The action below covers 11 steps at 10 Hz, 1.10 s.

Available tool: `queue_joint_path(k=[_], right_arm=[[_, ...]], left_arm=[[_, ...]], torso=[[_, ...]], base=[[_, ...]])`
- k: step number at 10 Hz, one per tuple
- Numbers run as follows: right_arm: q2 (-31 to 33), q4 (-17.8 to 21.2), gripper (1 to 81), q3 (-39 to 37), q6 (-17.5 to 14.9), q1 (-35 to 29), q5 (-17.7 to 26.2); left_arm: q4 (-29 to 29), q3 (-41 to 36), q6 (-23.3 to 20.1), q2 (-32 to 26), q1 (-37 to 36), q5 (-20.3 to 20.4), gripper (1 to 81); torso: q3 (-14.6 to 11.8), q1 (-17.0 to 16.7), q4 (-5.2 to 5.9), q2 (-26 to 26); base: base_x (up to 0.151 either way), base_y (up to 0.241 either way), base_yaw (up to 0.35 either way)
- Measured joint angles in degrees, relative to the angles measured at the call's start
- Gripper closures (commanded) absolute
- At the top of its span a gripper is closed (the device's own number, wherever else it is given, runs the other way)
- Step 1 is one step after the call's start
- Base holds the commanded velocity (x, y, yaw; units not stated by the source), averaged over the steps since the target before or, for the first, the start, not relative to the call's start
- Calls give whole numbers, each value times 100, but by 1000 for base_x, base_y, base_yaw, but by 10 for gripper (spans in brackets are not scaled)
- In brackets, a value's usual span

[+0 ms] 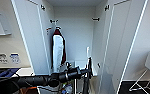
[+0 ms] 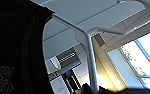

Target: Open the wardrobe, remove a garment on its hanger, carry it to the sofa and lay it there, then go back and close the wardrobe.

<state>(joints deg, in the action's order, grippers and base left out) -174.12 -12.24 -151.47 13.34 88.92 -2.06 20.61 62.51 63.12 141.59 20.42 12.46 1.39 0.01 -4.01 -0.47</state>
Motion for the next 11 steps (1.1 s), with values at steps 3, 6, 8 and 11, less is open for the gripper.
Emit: queue_joint_path(k=[3,6,8,11], right_arm=[[35,0,10,-2,0,-2,-35],[77,0,10,0,0,46,-37],[102,0,10,0,-2,27,-85],[99,0,10,4,-2,6,-113]], left_arm=[[0,18,-1,-46,61,-1,811],[61,2,-6,-163,85,30,811],[79,-2,-9,-247,94,35,811],[80,29,-6,-193,94,-72,811]], torso=[[-2,-1,0,0],[50,-1,0,-2],[336,-6,0,-2],[725,7,0,5]], base=[[0,0,-205],[0,0,-213],[0,0,-218],[0,0,-223]])
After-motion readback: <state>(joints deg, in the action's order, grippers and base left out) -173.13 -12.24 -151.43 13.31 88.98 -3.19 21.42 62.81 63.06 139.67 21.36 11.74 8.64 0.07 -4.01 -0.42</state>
